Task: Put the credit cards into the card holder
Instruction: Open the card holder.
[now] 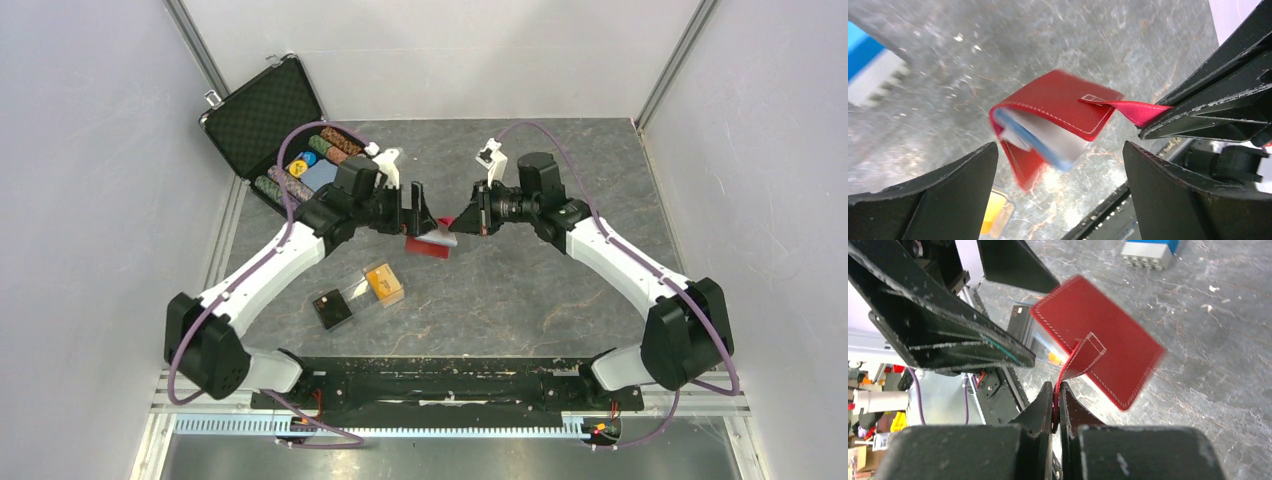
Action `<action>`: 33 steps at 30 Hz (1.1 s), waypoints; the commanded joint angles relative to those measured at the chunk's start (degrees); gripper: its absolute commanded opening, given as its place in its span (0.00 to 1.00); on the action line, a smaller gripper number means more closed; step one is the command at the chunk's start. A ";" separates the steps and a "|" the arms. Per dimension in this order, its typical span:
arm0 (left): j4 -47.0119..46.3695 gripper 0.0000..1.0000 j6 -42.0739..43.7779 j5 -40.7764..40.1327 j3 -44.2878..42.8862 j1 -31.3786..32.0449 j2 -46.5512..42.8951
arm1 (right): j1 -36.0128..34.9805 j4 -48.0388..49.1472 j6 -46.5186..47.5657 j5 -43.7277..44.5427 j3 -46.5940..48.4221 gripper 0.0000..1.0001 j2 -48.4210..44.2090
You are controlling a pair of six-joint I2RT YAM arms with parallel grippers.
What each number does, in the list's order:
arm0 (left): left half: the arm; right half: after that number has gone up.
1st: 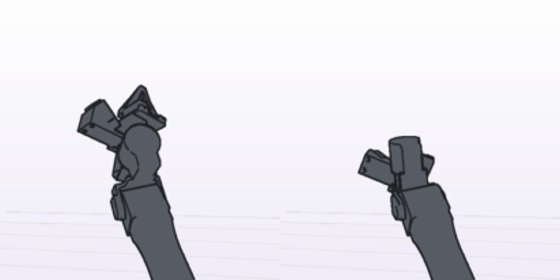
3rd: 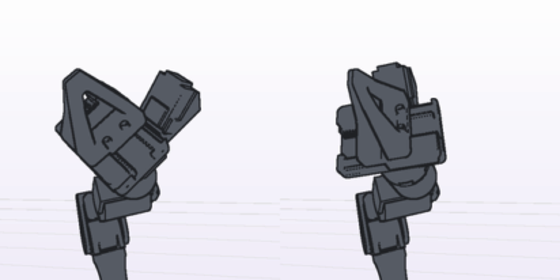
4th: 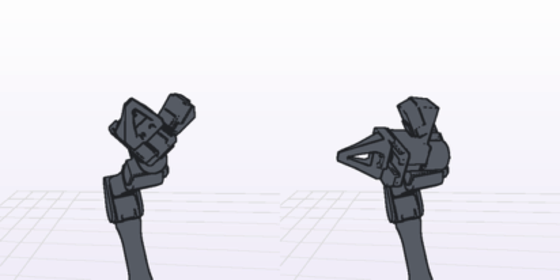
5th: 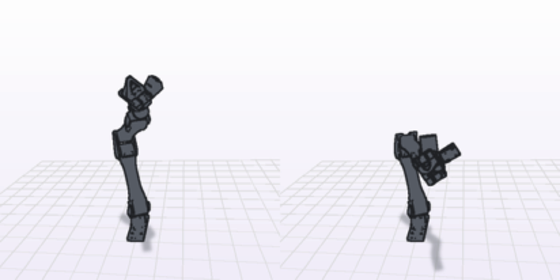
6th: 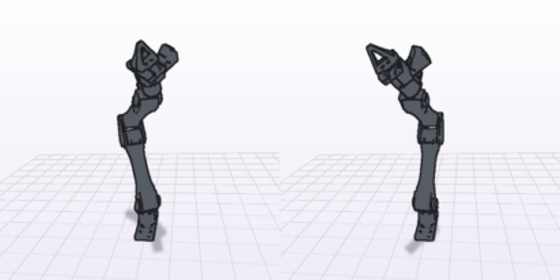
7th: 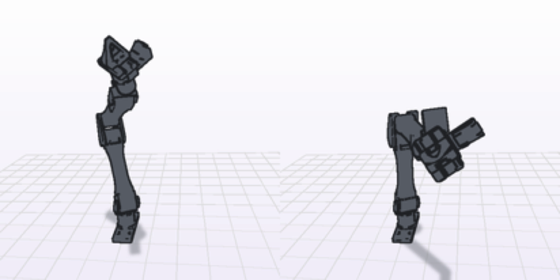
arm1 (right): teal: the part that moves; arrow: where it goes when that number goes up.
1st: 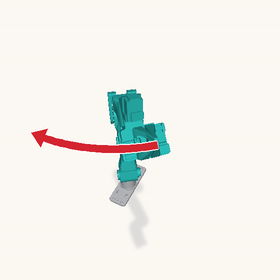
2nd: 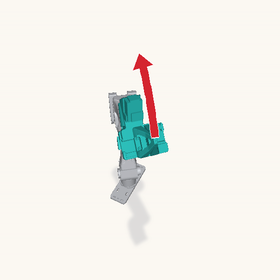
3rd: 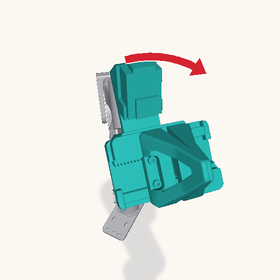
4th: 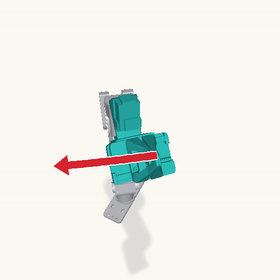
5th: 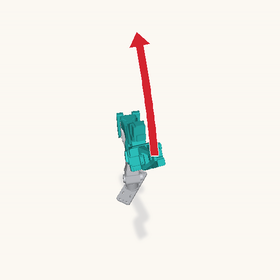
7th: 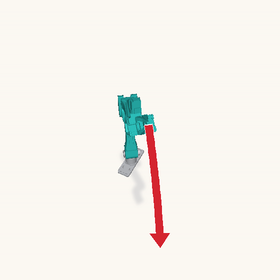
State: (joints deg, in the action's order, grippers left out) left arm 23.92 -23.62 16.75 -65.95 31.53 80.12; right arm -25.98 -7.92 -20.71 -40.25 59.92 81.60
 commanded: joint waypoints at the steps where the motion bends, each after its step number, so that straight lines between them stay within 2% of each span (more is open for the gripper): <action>1: -0.33 1.00 9.40 -5.97 -0.23 -1.05 -5.97 | 0.58 -1.14 4.53 -7.80 4.67 0.00 -0.16; 5: 0.83 1.00 16.49 -1.78 -0.52 -2.35 -8.06 | 0.71 -1.36 6.80 -14.03 6.72 0.00 0.50; 12: 1.05 0.98 31.69 15.29 1.65 -3.13 -8.20 | 1.16 -2.48 8.88 -24.88 9.24 0.00 1.37; 17: -3.39 0.98 38.34 17.35 5.16 -3.13 -8.42 | 1.20 -2.39 9.25 -27.71 9.34 0.00 0.73; 24: -5.53 0.98 41.32 18.89 3.46 -3.26 -6.25 | 1.25 -2.45 9.45 -29.57 10.36 0.00 0.92; 30: -5.59 0.99 41.45 21.49 3.12 -5.04 -10.07 | 2.60 -2.56 10.85 -29.43 10.83 0.00 2.39; 33: -7.35 1.00 39.65 22.76 4.82 -8.46 -12.88 | 3.85 -2.70 11.46 -30.13 10.40 0.00 2.99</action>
State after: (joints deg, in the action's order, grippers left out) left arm 20.97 14.76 36.23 -60.80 26.76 72.44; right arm -23.70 -11.70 -11.07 -67.83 68.20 83.64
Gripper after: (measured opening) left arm 0.993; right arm 0.025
